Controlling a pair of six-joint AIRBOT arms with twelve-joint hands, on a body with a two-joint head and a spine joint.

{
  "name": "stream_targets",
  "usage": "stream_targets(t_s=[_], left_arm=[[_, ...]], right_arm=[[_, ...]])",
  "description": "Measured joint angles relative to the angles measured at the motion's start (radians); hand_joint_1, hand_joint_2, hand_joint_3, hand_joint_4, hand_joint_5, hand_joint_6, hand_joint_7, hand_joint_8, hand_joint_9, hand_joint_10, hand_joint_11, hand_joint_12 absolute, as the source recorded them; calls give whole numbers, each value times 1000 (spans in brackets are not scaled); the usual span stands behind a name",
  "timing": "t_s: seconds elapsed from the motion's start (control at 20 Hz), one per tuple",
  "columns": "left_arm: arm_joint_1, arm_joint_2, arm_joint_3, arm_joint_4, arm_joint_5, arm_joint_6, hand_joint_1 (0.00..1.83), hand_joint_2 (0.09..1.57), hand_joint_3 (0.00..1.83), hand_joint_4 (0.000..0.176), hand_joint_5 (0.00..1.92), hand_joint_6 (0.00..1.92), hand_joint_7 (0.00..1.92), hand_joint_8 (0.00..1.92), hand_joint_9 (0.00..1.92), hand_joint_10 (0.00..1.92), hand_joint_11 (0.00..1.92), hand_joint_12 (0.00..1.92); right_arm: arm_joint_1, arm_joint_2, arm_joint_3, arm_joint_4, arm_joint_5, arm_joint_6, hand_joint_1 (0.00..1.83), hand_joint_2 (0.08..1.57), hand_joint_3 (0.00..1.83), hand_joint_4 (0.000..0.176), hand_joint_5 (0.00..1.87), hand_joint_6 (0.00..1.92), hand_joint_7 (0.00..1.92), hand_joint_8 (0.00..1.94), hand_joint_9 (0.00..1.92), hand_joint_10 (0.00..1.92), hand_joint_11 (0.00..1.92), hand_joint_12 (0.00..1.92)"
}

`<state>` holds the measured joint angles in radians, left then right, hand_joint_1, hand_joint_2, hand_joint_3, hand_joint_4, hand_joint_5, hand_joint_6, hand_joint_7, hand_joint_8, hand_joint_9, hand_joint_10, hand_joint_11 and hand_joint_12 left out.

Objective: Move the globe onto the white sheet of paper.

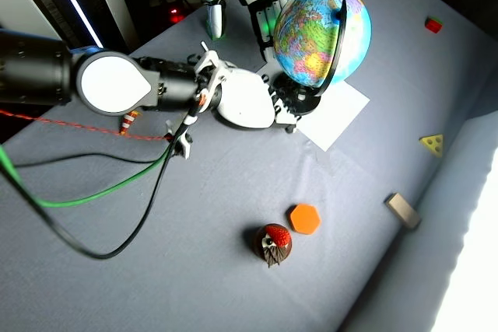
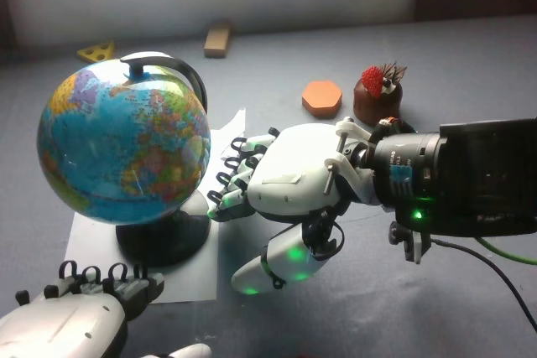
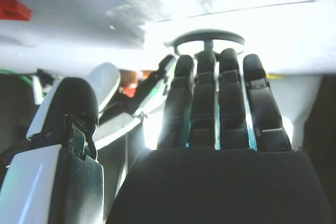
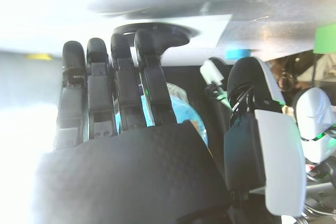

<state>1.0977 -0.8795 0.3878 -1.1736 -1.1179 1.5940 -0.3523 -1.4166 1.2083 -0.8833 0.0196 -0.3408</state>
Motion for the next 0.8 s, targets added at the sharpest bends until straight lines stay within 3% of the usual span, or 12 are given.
stream_targets(t_s=[0.2, 0.4, 0.45, 0.5, 0.8], left_arm=[[-74, 39, -67, -106, 2, 52, 144, 1180, 1, 0, 217, 1, 234, 0, 195, 0, 0, 227], [-201, 43, -125, -283, 2, 149, 146, 1179, 0, 0, 219, 1, 233, 0, 184, 0, 0, 200], [-249, 35, -140, -347, -4, 186, 146, 1179, 0, 0, 218, 1, 232, 0, 182, 0, 0, 195], [-344, 2, -161, -482, -20, 264, 145, 1180, 0, 0, 216, 0, 222, 3, 175, 2, 0, 156], [-591, -92, -172, -768, -103, 441, 142, 1180, 0, 0, 215, 0, 219, 2, 173, 2, 0, 177]], right_arm=[[3, 45, -23, 0, -2, 29, 16, 1144, 0, 0, 328, 1, 296, 4, 257, 4, 0, 678], [10, 189, -114, 0, -42, 108, 31, 1138, 0, 0, 332, 2, 304, 3, 264, 5, 0, 741], [17, 237, -163, 0, -79, 143, 31, 1137, 0, 0, 335, 3, 308, 4, 268, 7, 0, 748], [50, 325, -259, 8, -167, 225, 32, 1137, 0, 0, 343, 5, 312, 4, 272, 7, 0, 770], [172, 499, -463, 21, -415, 324, 36, 1136, 0, 0, 348, 5, 324, 4, 292, 12, 0, 860]])
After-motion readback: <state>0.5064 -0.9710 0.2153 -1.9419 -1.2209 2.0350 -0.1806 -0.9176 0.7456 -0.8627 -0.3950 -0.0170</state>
